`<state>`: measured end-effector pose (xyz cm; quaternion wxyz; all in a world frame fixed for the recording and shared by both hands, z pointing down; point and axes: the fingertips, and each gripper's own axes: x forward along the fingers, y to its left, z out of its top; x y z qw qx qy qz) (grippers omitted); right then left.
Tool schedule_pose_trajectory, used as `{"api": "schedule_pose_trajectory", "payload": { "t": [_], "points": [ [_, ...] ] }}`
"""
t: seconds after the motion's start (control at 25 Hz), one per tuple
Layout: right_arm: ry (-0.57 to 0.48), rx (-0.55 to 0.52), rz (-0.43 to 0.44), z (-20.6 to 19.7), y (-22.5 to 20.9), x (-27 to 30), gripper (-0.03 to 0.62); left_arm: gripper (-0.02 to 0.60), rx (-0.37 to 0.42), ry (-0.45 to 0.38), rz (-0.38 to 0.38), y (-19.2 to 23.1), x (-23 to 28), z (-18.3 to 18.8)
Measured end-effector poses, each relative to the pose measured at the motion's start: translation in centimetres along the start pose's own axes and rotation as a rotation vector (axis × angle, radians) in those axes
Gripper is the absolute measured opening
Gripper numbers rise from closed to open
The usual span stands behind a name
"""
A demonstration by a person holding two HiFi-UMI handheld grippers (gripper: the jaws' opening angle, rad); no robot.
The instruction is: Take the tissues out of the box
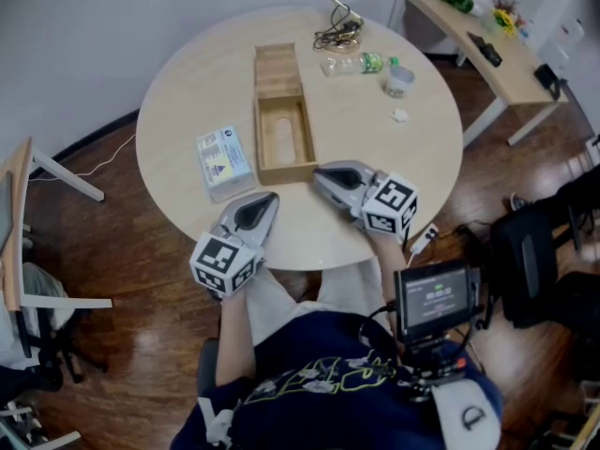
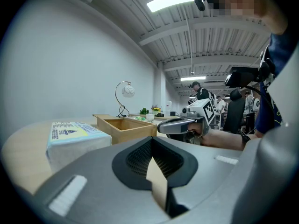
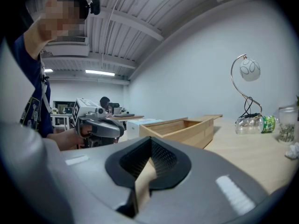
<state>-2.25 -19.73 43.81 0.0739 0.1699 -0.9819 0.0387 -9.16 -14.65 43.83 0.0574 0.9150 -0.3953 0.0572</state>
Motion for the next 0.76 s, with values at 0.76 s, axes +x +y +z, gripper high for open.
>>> {"api": "schedule_pose_trajectory", "payload": {
  "t": [0.76],
  "points": [
    [-0.001,-0.003,0.004,-0.10,-0.01,-0.15,-0.003,0.002,0.003,-0.002,0.003,-0.13,0.00,0.31]
  ]
}}
